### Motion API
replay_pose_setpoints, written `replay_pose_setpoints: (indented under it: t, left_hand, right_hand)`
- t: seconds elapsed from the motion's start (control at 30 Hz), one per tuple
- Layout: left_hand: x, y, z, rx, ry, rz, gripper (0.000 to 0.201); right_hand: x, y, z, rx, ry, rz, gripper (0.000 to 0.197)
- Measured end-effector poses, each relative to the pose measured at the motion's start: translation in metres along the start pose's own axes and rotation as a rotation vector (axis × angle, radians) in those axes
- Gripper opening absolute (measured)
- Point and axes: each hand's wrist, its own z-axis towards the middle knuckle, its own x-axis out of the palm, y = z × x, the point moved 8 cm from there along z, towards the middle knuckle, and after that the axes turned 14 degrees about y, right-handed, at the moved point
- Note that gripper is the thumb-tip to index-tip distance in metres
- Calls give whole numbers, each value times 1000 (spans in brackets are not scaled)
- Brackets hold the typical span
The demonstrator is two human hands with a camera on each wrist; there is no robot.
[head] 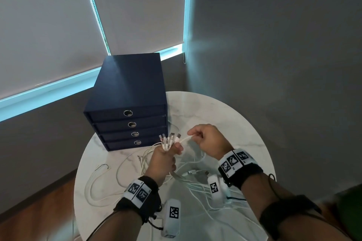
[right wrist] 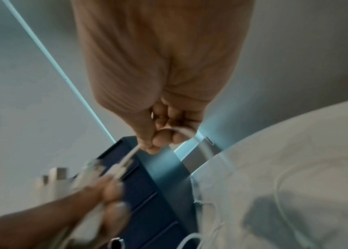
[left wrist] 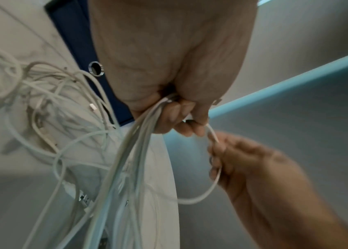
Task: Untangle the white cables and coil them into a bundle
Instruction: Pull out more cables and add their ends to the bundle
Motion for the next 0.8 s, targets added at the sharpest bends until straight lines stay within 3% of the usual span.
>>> replay_pose_setpoints:
  t: [0.13, 0.23, 0.3, 0.37, 0.43, 0.5, 0.67, 0.8]
  left_hand:
    - [-3, 3, -5, 14, 76, -83, 27]
    - [10, 9, -10, -27, 182, -3, 28]
    - [17, 14, -11, -50, 213, 31, 27]
    - [21, 18, -11, -76, 224, 60, 26]
    - [22, 21, -11, -95, 217, 107, 26]
    - [15, 19, -10, -74, 157, 90, 25]
    - [-15, -13, -6, 124, -132, -108, 21]
    - [-9, -35, -2, 204, -131, -54, 25]
  right_hand:
    - [-33, -11, -1, 9, -137, -181, 15]
    - [-53, -12, -5, 40, -322, -86, 9]
    - [-51, -12, -1, 54, -318, 126, 15]
    - [-38, -8, 1, 22, -274, 504, 25]
    - [-24, 6, 0, -39, -192, 890, 23]
    - [-15, 19, -4, -79, -143, 1007, 16]
    - [2, 6, -5, 6, -53, 593, 27]
    - [19, 9, -10, -2, 79, 408, 36]
